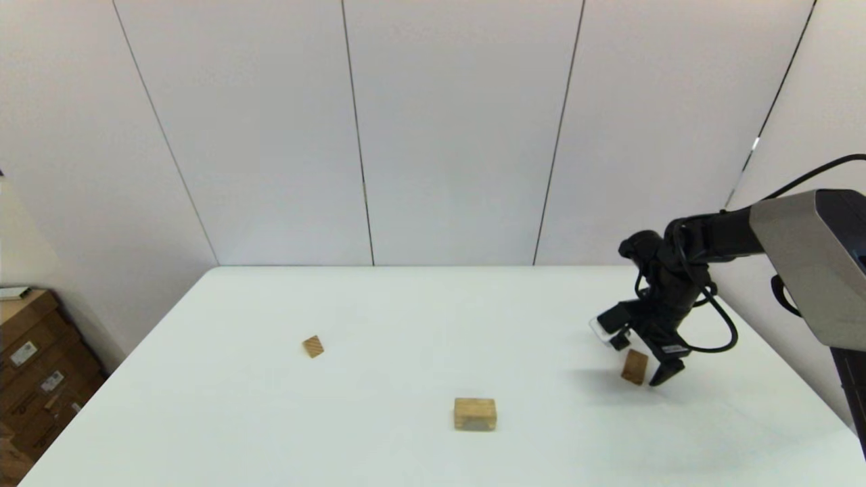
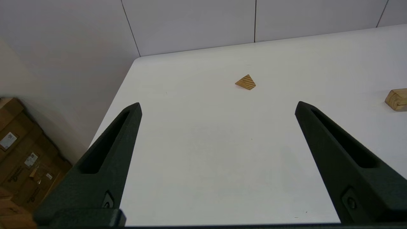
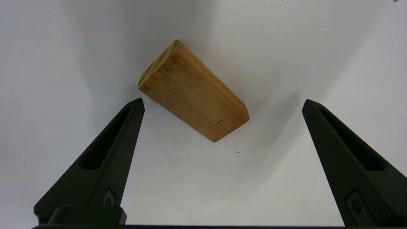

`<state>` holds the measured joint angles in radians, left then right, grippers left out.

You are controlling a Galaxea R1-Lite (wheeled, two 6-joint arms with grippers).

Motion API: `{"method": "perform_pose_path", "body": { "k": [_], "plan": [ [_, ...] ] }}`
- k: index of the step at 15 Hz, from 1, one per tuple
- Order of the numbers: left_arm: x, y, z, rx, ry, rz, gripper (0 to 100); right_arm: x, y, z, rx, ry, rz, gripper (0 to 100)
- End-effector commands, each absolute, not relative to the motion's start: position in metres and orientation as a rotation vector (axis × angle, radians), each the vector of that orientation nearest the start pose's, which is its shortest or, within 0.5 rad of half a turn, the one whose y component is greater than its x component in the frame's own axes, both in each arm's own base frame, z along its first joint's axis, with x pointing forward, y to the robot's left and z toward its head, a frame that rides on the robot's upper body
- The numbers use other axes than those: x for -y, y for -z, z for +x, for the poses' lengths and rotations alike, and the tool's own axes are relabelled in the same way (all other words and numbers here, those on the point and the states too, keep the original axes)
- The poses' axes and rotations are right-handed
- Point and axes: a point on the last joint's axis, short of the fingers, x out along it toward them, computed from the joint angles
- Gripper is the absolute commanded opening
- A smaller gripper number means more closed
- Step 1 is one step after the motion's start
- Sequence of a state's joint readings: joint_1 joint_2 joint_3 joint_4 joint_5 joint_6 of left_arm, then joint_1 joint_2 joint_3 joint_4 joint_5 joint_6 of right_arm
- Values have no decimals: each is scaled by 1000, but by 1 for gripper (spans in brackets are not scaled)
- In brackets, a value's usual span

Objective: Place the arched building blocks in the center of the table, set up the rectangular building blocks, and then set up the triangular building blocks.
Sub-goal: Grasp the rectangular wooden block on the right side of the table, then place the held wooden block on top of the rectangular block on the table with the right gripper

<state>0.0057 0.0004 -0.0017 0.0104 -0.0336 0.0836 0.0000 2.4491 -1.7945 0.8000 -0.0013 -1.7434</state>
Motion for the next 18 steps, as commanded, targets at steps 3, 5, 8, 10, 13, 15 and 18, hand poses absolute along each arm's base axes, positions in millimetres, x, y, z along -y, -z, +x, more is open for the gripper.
{"method": "perform_pose_path", "body": {
  "k": [3,5,8,10,13,15,18],
  "plan": [
    [1,-75,-23,-8,26,84,100,-1,-39,427,-1051,-1258,-1394,0],
    [1,-75,-23,-8,28,84,100,-1,-39,427,-1052,-1256,-1392,0],
    [1,-75,-23,-8,28,84,100,-1,-37,426,-1057,-1263,-1388,0],
    [1,-75,-23,-8,28,84,100,-1,-37,426,-1062,-1268,-1385,0],
    [1,-75,-23,-8,28,84,100,-1,-40,425,-1060,-1262,-1385,0],
    [1,-75,-23,-8,28,84,100,-3,-51,421,-1040,-1254,-1390,0],
    [1,-75,-23,-8,28,84,100,-14,-79,416,-947,-1215,-1329,0]
  ]
}}
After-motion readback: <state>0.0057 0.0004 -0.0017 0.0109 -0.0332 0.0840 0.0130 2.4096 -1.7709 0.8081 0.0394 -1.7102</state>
